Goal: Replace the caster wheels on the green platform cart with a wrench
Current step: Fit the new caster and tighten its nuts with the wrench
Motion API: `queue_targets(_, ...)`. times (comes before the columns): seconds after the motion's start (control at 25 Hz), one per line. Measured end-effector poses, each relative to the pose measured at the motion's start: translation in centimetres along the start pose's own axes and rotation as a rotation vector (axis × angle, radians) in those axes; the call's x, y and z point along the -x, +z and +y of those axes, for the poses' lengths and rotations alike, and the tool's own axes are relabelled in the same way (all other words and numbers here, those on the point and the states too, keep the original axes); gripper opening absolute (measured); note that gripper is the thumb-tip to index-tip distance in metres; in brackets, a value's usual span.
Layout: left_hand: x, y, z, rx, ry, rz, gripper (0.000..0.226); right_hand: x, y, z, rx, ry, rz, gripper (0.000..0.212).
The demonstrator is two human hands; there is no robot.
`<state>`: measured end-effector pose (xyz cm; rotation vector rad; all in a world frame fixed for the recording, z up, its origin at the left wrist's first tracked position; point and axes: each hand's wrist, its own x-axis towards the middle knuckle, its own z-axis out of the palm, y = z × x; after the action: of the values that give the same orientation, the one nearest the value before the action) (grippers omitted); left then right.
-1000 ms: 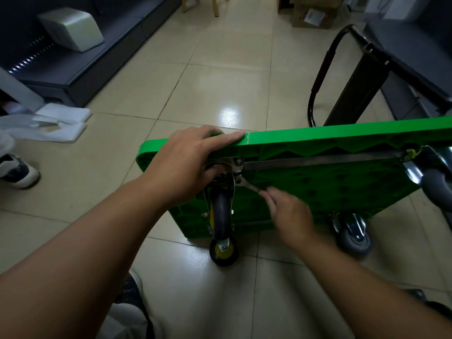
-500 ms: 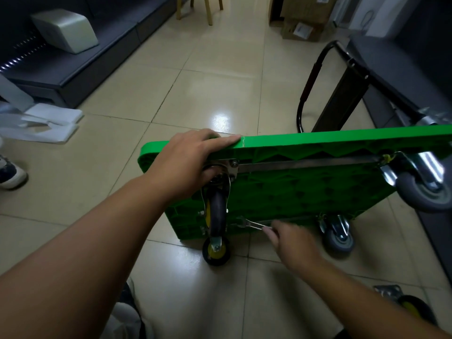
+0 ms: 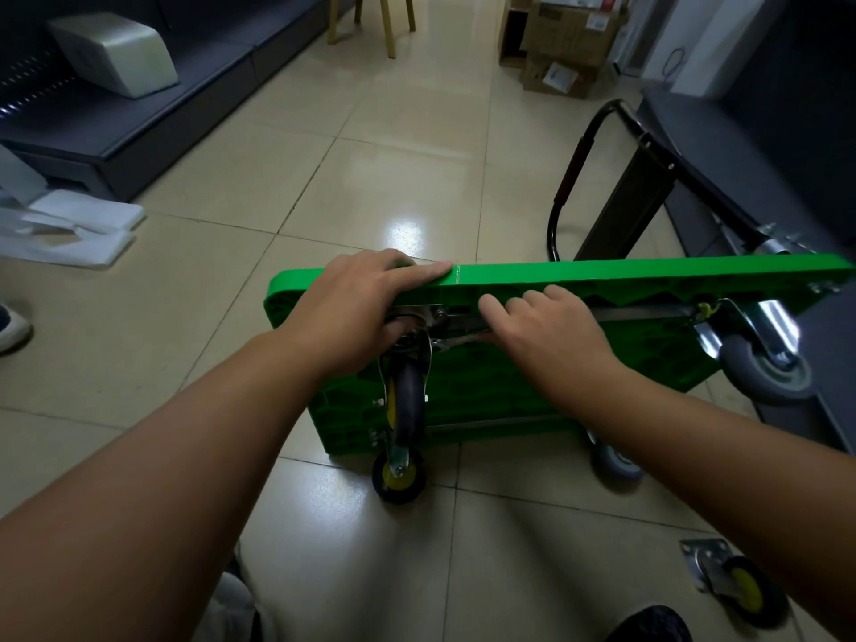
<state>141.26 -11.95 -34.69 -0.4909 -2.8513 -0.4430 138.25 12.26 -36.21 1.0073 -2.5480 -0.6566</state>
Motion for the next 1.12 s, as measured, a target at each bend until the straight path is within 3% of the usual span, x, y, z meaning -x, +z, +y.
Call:
queue_targets(0.12, 0.0, 0.0, 0.0, 0.002, -0.009, 0.0, 0.076, 0.3, 0.9, -0.3, 0.002, 0.015, -0.071, 0.017)
queue_targets(0.32, -0.1, 0.3, -0.1, 0.005, -0.013, -0.004, 0.074, 1.2, 4.9, -1.4, -0.177, 0.166, -0.007, 0.028)
queue_targets(0.44, 0.0, 0.3, -0.2, 0.002, -0.012, -0.004, 0.073, 2.2, 6.4, -4.0, -0.441, 0.356, -0.125, 0.036)
queue_targets(0.52, -0.2, 0.4, -0.3, -0.002, -0.009, -0.002, 0.074, 2.2, 7.0, -7.8, -0.902, 0.552, -0.268, 0.04)
queue_targets(0.56, -0.2, 0.4, -0.3, -0.004, -0.009, -0.002, 0.074, 1.9, 6.9, -10.5, -1.252, 0.673, -0.293, 0.042)
queue_targets(0.64, -0.1, 0.3, -0.1, -0.004, -0.008, -0.007, 0.074, 0.3, 5.7, -15.4, -2.068, 1.028, -0.204, 0.042)
queue_targets(0.68, -0.1, 0.3, 0.0, -0.002, -0.007, -0.012, 0.073, -0.5, 4.6, -17.1, -2.372, 1.14, -0.167, 0.034)
queue_targets(0.72, 0.0, 0.3, 0.0, 0.001, -0.004, -0.014, 0.073, -0.9, 4.1, -18.2, -2.489, 1.16, -0.145, 0.027)
queue_targets(0.76, 0.1, 0.3, 0.0, 0.003, 0.002, -0.017, 0.072, -0.4, 4.0, -18.8, -2.478, 1.122, -0.159, 0.025)
queue_targets(0.84, 0.1, 0.2, -0.2, 0.004, -0.001, -0.024, 0.073, 2.3, 4.6, -18.1, -2.197, 1.025, -0.224, 0.038)
queue_targets(0.92, 0.1, 0.0, -0.1, -0.003, -0.019, -0.027, 0.074, 5.7, 6.8, -15.0, -1.613, 0.755, -0.387, 0.046)
queue_targets(1.0, 0.0, 0.0, 0.0, -0.011, -0.021, -0.02, 0.075, 8.3, 7.9, -10.7, -0.875, 0.342, -0.62, 0.029)
queue_targets(1.04, 0.0, 0.0, 0.1, -0.009, -0.02, -0.017, 0.076, 8.7, 7.5, -8.3, -0.657, 0.195, -0.634, 0.026)
queue_targets(1.12, 0.1, -0.1, 0.2, -0.006, -0.021, -0.017, 0.076, 8.0, 5.1, -3.9, -0.549, 0.099, -0.479, 0.024)
